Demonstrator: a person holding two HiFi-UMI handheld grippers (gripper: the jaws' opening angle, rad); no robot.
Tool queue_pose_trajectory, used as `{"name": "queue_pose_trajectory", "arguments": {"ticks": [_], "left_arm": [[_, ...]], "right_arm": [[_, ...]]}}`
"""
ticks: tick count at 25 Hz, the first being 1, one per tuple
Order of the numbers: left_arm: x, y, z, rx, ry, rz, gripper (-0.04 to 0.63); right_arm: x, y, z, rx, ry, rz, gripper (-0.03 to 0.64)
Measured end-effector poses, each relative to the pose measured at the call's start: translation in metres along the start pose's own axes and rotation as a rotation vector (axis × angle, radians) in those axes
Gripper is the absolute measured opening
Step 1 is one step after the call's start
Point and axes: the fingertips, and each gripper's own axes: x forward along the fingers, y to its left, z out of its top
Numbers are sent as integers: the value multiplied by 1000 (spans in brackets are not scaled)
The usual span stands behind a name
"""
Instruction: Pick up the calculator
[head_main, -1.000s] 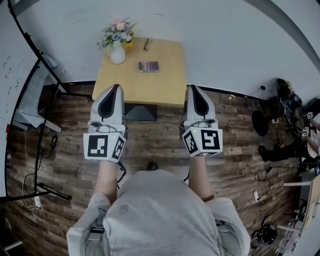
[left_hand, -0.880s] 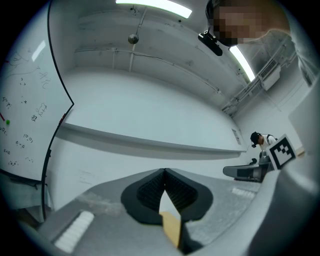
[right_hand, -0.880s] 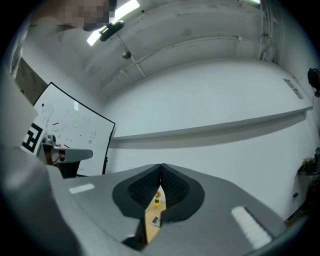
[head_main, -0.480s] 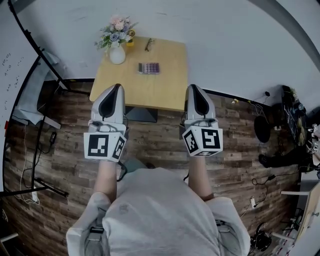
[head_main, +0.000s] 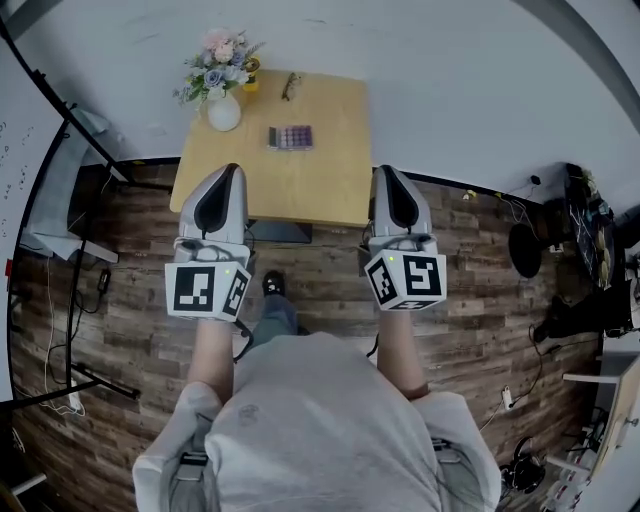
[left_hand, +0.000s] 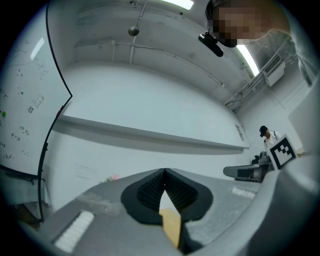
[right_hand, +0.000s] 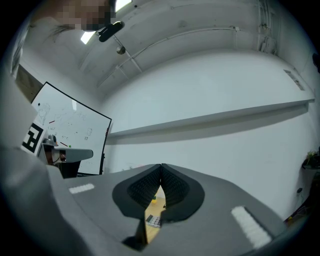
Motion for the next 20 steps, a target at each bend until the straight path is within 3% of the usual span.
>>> {"name": "queue_pose_trajectory", "arguments": {"ticks": [20], "left_arm": [[123,63,-23,-1,13,-40,5]], "right_arm": [[127,-34,-23,10,1,-38,-2]]}}
